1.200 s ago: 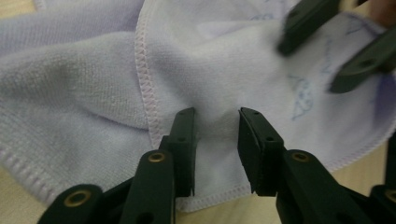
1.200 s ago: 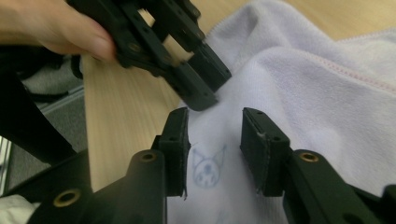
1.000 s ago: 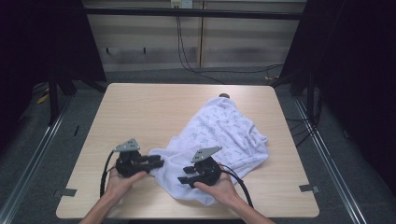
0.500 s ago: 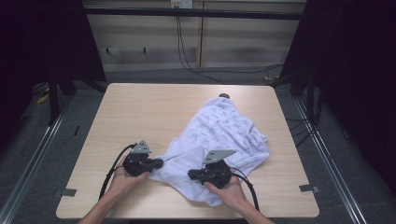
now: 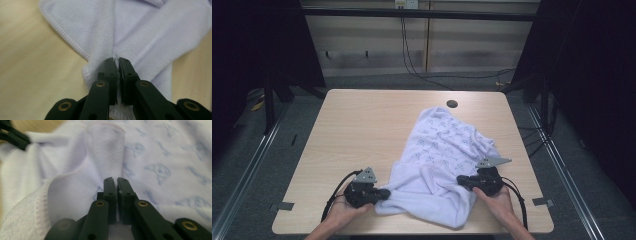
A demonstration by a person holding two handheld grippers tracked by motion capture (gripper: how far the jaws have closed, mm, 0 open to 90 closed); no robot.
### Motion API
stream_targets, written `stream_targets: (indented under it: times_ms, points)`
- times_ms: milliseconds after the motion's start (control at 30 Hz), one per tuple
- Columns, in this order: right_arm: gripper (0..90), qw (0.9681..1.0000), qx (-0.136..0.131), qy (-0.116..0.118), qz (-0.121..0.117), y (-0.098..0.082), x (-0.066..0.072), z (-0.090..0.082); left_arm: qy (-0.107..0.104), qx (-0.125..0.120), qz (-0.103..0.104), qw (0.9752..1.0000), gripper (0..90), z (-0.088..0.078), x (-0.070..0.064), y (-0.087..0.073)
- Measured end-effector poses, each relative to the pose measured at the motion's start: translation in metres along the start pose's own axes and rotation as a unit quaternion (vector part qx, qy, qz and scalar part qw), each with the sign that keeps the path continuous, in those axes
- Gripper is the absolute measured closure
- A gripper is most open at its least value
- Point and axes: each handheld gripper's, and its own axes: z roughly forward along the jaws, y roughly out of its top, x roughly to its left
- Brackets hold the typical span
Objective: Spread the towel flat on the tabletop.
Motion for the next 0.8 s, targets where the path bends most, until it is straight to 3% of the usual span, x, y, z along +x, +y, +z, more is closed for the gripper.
stream_targets:
  times_ms: [100,200,267,333,467,500,600,667,733,800]
  points:
    - [73.8,0.9996,0.019,-0.018,-0.005,-0.008,-0.005,-0.006,-0.017,0.002,0.008,0.9998,83.9,-0.002,-0.012,-0.004]
    - [67.1,0.9991,0.005,-0.042,0.001,-0.007,-0.008,-0.018,-0.024,-0.01,0.004,0.9997,79.8,-0.004,-0.007,-0.002]
    - [70.0,0.9993,-0.015,-0.035,0.008,-0.004,-0.012,-0.024,-0.02,-0.025,-0.006,0.9995,77.7,-0.006,0.001,0.003]
    - [71.8,0.9992,-0.032,-0.019,0.012,0.003,-0.011,-0.025,-0.017,-0.054,-0.014,0.9983,76.6,-0.01,0.01,0.01]
    - [77.0,0.999,-0.039,0.018,-0.009,0.02,0.001,-0.01,-0.003,-0.097,-0.035,0.9947,76.2,-0.015,0.034,0.028]
    - [78.8,0.9987,-0.04,0.03,-0.014,0.025,0.004,-0.006,0.002,-0.096,-0.036,0.9947,76.2,-0.014,0.039,0.031]
    - [81.5,0.9976,-0.038,0.055,-0.017,0.041,0.008,0.01,0.008,-0.103,-0.074,0.9919,75.6,-0.001,0.063,0.036]
    - [81.5,0.9978,-0.028,0.056,-0.018,0.046,0.007,0.024,0.024,-0.088,-0.072,0.9932,71.5,0.008,0.07,0.038]
    - [79.5,0.9976,-0.017,0.062,-0.024,0.048,0.005,0.036,0.019,-0.086,-0.077,0.9931,67.4,0.015,0.074,0.039]
    - [75.7,0.9975,-0.006,0.065,-0.026,0.047,0.005,0.045,0.02,-0.08,-0.068,0.9943,66.1,0.019,0.075,0.039]
